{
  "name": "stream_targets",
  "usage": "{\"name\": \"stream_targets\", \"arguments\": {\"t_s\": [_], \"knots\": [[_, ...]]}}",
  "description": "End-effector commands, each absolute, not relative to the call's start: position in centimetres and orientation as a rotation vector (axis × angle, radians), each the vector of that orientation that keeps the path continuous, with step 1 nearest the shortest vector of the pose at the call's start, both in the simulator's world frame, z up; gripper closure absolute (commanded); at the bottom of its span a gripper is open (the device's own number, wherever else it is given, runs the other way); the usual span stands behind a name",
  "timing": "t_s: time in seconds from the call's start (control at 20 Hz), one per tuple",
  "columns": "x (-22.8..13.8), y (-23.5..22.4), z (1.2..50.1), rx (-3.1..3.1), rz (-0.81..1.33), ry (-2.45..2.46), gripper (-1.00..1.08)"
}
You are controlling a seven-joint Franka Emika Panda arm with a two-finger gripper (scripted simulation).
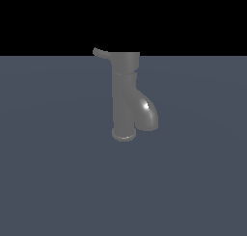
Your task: Turn on the faucet by rotating a designated handle.
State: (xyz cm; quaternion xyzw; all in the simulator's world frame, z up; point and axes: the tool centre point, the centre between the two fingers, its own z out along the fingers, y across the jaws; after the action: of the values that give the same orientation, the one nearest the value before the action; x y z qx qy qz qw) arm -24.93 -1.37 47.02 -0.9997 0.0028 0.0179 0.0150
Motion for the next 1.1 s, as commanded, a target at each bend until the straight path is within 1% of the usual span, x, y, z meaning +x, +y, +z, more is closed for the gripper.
{"name": "stream_targets", "arguments": {"t_s": [0.0,0.45,0.75,1.05], "knots": [[-24.9,-1.4,47.0,-3.111,0.056,0.009,1.08],[-24.5,-3.4,47.6,-3.109,0.005,0.106,1.08],[-24.2,-3.3,47.6,-3.110,0.007,0.118,1.08],[-23.1,-3.1,47.4,-3.112,0.008,0.198,1.08]]}}
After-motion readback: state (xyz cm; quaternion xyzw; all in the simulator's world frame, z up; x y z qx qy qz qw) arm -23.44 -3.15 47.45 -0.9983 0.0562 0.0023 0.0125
